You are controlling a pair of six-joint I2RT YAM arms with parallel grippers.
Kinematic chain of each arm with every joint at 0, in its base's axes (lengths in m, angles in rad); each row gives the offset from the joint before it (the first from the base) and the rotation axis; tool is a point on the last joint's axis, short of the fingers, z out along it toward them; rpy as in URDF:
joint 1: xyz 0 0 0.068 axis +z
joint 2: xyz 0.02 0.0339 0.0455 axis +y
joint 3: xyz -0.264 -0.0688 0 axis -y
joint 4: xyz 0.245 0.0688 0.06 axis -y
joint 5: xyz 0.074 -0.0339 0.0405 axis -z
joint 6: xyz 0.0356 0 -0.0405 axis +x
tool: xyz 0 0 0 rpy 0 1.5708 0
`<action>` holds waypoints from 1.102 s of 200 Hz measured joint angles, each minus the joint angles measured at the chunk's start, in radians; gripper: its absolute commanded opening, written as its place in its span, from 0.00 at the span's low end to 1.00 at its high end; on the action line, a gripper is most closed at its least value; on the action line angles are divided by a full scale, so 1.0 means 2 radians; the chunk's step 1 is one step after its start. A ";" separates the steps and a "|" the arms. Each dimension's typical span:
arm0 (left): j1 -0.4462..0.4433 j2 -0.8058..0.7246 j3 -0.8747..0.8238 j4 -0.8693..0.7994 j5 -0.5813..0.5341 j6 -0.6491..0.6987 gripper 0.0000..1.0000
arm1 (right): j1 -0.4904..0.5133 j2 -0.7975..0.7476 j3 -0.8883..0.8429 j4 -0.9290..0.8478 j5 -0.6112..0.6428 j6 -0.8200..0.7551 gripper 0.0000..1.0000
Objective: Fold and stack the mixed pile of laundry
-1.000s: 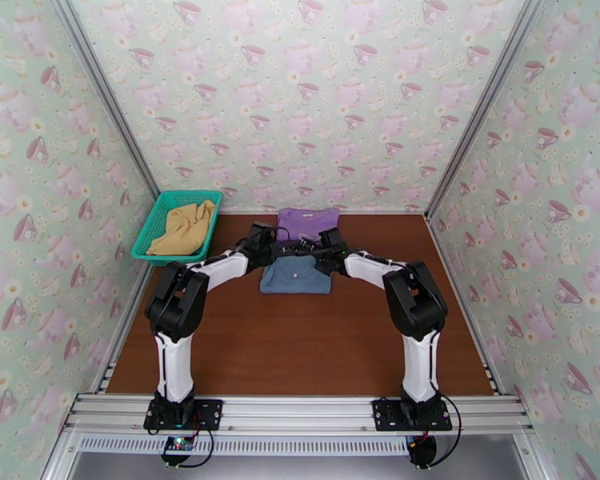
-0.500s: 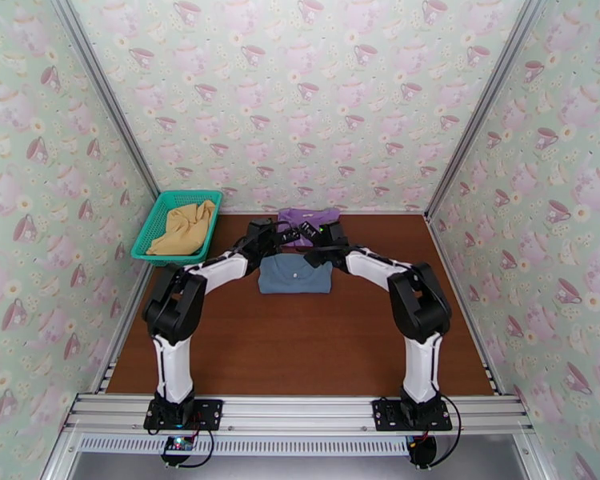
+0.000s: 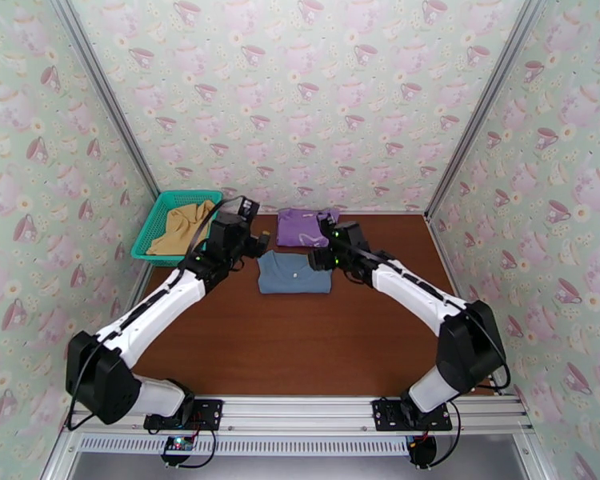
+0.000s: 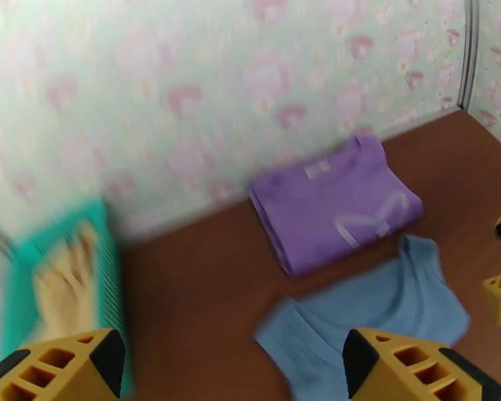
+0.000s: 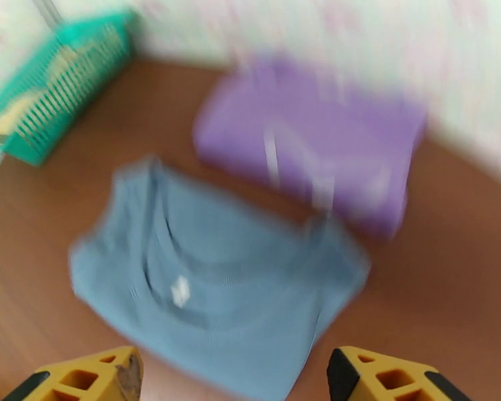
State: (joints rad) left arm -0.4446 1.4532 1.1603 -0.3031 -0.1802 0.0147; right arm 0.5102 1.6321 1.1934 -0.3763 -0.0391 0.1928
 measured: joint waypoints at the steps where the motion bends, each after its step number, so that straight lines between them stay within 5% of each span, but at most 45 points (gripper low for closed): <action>1: 0.001 0.003 -0.002 -0.004 0.004 -0.007 0.91 | 0.000 0.002 -0.001 -0.001 0.000 0.004 0.78; 68: 0.009 0.164 0.053 -0.102 0.087 -0.131 0.84 | 0.000 0.116 0.064 -0.036 0.022 0.087 0.78; 151: 0.009 0.281 0.109 -0.126 0.100 -0.152 0.84 | -0.001 0.210 0.107 -0.041 0.042 0.118 0.77; 220: 0.009 0.303 0.132 -0.126 0.118 -0.152 0.66 | -0.001 0.212 0.100 -0.001 0.003 0.155 0.64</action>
State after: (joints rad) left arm -0.4259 2.0590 1.4250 -0.5560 0.0559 -0.2890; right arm 0.5076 2.0571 1.3926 -0.3786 -0.0322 0.5037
